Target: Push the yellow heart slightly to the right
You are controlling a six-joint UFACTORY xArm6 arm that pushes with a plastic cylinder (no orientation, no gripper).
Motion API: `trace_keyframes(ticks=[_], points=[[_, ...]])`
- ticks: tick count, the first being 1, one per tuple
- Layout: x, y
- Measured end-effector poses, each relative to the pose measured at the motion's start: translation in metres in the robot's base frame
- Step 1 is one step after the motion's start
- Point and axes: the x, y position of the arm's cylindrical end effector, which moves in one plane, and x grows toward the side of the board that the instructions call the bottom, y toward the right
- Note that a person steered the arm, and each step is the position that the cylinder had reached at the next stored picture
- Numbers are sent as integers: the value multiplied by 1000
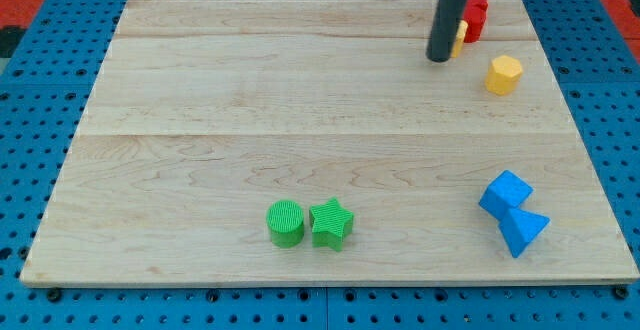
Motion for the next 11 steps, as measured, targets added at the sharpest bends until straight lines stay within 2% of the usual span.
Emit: trace_keyframes(ticks=[1,2,4,6,11], points=[[-9,-70],[-38,-82],[-43,-4],[-43,27],[-22,26]])
